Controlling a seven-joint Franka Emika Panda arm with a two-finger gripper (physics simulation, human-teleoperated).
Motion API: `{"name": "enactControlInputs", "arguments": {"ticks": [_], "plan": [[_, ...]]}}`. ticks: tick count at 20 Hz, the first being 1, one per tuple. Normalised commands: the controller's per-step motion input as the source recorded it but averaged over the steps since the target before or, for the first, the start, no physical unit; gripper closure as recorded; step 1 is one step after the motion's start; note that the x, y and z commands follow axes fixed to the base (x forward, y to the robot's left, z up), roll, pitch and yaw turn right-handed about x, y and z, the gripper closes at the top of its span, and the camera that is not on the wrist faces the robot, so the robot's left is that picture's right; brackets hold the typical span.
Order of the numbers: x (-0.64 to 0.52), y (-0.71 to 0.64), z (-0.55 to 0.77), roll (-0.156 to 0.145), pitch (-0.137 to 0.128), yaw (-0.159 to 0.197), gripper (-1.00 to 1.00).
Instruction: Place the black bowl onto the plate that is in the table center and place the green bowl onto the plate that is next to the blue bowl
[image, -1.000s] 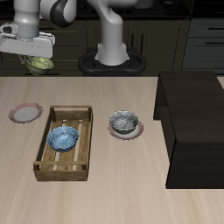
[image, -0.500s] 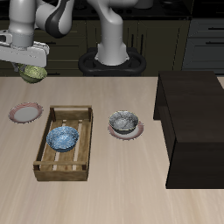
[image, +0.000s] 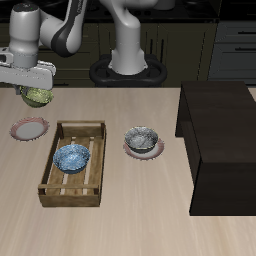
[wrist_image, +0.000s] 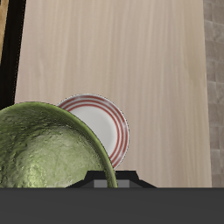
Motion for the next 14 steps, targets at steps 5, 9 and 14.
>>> {"name": "enactControlInputs", "arguments": {"ticks": [5,9,14], "plan": [[0.18,-0.04,-0.30,0.003,0.052,-0.008,1.00],[0.04,-0.09,-0.25,-0.035,0.038,-0.004,1.00],[0.03,-0.06,-0.23,-0.021,0.026,0.005,1.00]]}}
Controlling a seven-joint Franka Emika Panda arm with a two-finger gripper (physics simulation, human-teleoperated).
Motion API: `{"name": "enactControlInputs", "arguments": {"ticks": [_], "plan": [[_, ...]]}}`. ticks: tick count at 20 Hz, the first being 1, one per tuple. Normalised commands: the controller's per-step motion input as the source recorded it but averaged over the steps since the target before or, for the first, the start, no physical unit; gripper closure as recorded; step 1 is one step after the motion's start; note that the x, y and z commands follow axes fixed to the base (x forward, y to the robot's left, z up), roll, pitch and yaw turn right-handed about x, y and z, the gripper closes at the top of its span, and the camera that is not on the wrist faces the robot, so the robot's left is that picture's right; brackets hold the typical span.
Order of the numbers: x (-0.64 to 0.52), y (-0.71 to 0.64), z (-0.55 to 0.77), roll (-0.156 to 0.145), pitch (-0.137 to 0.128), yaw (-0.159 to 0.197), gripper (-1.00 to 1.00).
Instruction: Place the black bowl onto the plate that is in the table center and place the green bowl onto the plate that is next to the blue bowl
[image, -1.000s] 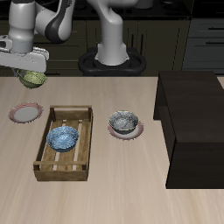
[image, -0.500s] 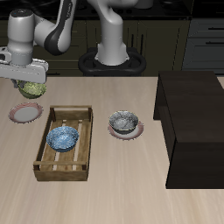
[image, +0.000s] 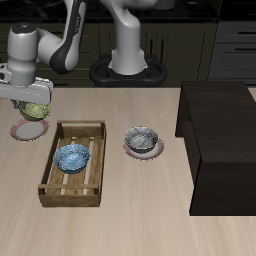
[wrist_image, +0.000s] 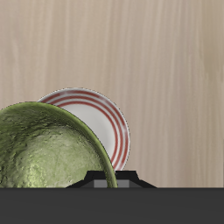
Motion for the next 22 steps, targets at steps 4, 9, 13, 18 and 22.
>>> {"name": "enactControlInputs", "arguments": {"ticks": [4,9,13,18,22], "plan": [[0.10,0.05,-0.13,-0.006,0.009,0.012,1.00],[0.14,0.08,-0.04,0.004,-0.006,0.027,1.00],[0.11,-0.01,-0.10,-0.048,0.004,0.039,1.00],[0.11,-0.12,-0.21,-0.078,0.048,0.050,1.00],[-0.06,0.19,-0.21,0.031,0.059,0.033,-1.00]]}}
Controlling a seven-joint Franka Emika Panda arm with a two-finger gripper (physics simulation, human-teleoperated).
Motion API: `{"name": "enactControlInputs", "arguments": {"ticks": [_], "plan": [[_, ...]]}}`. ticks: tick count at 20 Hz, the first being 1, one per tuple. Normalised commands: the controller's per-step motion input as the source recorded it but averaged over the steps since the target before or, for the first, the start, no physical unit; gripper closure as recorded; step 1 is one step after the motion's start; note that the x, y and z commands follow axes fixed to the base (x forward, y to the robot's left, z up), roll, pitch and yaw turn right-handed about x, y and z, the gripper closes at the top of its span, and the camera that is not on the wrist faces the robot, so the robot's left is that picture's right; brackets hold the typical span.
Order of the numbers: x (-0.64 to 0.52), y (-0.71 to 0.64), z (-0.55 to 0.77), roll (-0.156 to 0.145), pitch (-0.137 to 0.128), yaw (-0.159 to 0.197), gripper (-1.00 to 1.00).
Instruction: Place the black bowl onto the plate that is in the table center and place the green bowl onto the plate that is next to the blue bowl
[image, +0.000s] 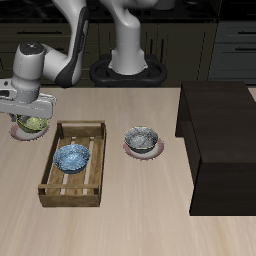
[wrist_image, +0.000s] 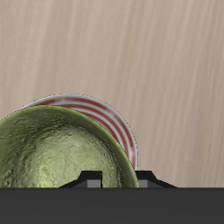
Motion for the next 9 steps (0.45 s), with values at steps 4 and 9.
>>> {"name": "enactControlInputs", "arguments": {"ticks": [4,9], "plan": [[-0.07,0.11,0.04,0.019,-0.006,-0.006,-1.00],[-0.04,0.06,0.07,0.014,-0.010,0.000,-1.00]]}}
